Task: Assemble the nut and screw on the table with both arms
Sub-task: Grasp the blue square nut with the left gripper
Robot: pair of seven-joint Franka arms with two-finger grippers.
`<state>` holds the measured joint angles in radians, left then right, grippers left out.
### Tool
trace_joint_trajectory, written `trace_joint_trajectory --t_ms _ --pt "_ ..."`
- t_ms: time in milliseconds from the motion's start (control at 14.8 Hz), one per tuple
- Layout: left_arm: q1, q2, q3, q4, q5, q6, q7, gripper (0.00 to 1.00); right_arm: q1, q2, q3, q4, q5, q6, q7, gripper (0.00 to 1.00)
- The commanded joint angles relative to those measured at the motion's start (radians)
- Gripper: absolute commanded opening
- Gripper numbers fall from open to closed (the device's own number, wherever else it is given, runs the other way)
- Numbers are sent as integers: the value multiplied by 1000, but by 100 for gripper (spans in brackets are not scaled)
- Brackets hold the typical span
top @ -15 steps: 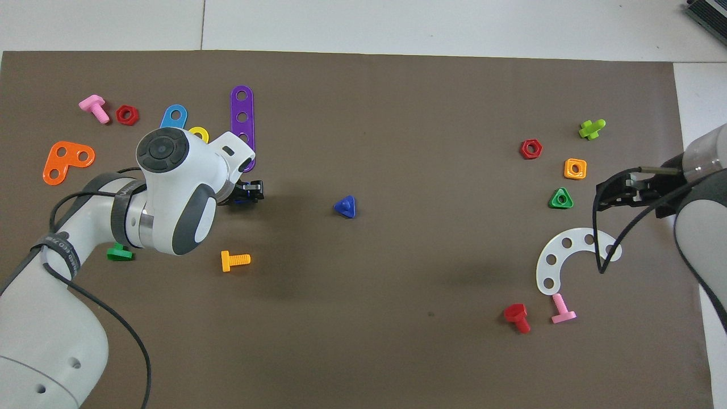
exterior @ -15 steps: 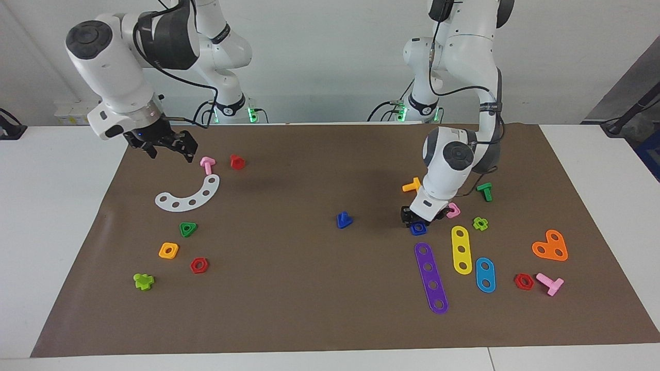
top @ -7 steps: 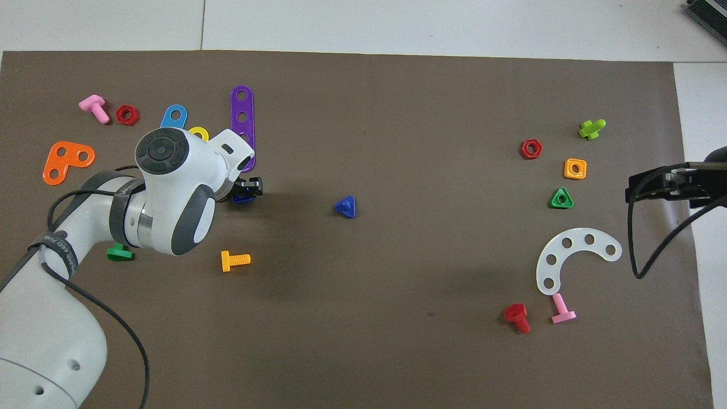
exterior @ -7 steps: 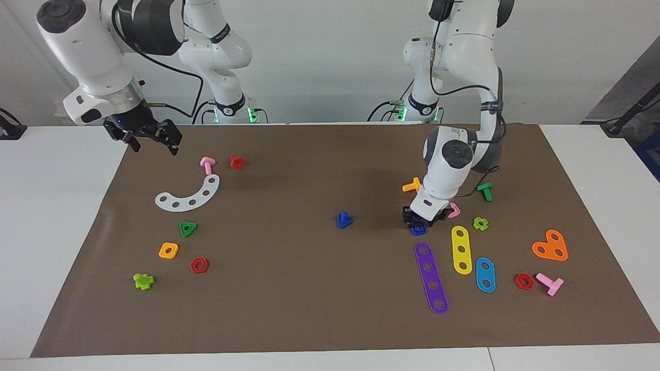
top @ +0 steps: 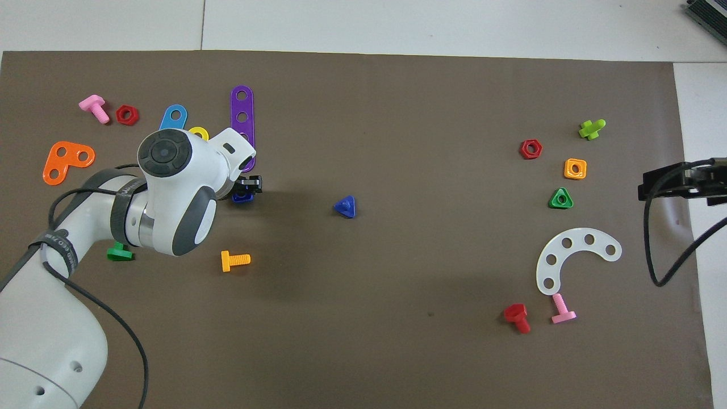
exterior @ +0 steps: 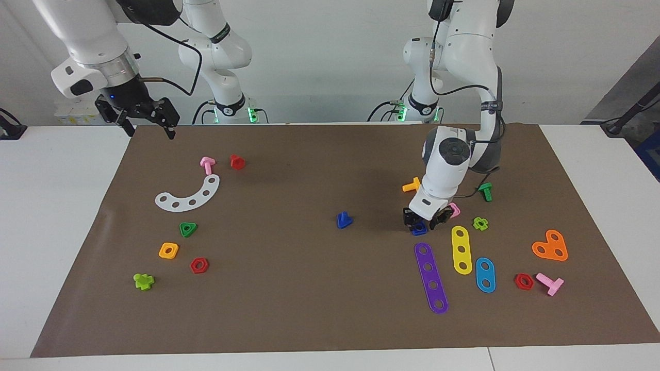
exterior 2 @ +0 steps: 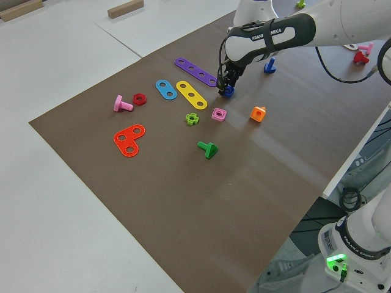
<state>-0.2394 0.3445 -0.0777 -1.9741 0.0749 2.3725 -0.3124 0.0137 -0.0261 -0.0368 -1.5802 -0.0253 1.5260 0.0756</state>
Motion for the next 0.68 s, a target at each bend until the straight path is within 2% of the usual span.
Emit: trace_joint_trajectory --t_ms 0,609 --pt "-26 -15 16 -45 29 53 -27 65 3 0 0 0 15 -15 -23 100" --pt "-17 -15 16 -48 31 44 -20 53 2 6 0 15 11 -23 -57 100"
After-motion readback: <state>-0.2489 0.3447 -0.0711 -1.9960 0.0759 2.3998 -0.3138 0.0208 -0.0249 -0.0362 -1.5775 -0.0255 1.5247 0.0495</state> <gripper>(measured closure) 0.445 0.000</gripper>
